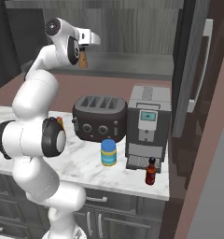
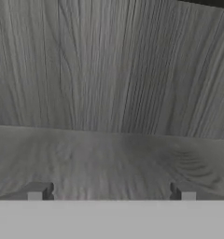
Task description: There are various items on the counter. Only move the condiments/shakers into the cabinet.
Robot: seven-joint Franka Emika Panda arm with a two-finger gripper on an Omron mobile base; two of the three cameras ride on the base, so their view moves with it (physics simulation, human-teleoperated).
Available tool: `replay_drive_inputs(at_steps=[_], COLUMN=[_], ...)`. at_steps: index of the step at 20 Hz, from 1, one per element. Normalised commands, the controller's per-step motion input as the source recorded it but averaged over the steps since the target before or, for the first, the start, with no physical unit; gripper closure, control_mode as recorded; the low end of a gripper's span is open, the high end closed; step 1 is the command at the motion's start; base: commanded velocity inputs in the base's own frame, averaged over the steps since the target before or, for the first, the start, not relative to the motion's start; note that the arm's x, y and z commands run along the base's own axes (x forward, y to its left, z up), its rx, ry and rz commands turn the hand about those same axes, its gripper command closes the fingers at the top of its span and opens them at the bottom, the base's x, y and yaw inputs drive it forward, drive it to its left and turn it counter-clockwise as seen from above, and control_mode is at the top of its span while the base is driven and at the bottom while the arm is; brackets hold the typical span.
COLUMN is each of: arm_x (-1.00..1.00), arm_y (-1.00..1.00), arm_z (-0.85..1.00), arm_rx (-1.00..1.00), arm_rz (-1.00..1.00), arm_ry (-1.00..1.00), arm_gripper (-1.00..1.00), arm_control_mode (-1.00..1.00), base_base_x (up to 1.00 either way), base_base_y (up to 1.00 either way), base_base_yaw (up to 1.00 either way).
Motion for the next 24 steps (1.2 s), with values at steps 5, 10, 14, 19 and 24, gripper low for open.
replay_drive_inputs(at_steps=[5,10,14,19,24], arm_x=[-0.69,-1.00,-1.00,-1.00,-1.00], arm_y=[0.00,0.00,-0.12,-0.15,-0.15], arm_z=[0.11,0.16,0.00,0.00,0.03], arm_rx=[0.00,0.00,0.02,0.07,0.10], arm_rz=[0.00,-0.06,-0.10,-0.13,-0.15], arm_ry=[-0.23,-0.31,-0.23,-0.12,-0.03], arm_gripper=[-1.00,-1.00,-1.00,-1.00,-1.00], arm_control_mode=[-1.00,-1.00,-1.00,-1.00,-1.00], base_base_x=[0.00,0.00,0.00,0.00,0.00], base_base_y=[0.00,0.00,0.00,0.00,0.00], base_base_yaw=[0.00,0.00,0.00,0.00,0.00])
